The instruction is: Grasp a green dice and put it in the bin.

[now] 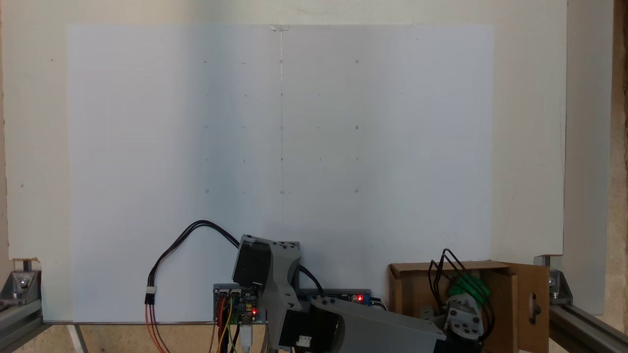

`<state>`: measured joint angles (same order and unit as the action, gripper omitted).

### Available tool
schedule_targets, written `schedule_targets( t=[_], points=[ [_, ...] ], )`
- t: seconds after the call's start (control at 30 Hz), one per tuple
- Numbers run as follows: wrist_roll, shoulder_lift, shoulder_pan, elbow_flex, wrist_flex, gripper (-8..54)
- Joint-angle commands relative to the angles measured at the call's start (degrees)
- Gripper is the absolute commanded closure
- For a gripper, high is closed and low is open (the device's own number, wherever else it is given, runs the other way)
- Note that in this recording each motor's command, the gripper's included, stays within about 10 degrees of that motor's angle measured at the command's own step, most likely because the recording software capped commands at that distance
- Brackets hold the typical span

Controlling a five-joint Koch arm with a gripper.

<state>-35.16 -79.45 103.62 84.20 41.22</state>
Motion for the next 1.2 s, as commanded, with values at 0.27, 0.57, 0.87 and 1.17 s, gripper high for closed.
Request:
schedule_targets(
  t=[0.27, 0.57, 0.87, 1.17],
  points=[
    [28.37, -7.47, -3.87, -2.2, -3.87, 19.4],
    [41.4, -21.45, -25.66, -2.2, -3.6, 4.0],
    [41.92, -33.22, -59.92, -2.2, -3.78, 0.8],
    [41.92, -36.04, -96.75, -1.67, -4.31, 1.0]
  ],
)
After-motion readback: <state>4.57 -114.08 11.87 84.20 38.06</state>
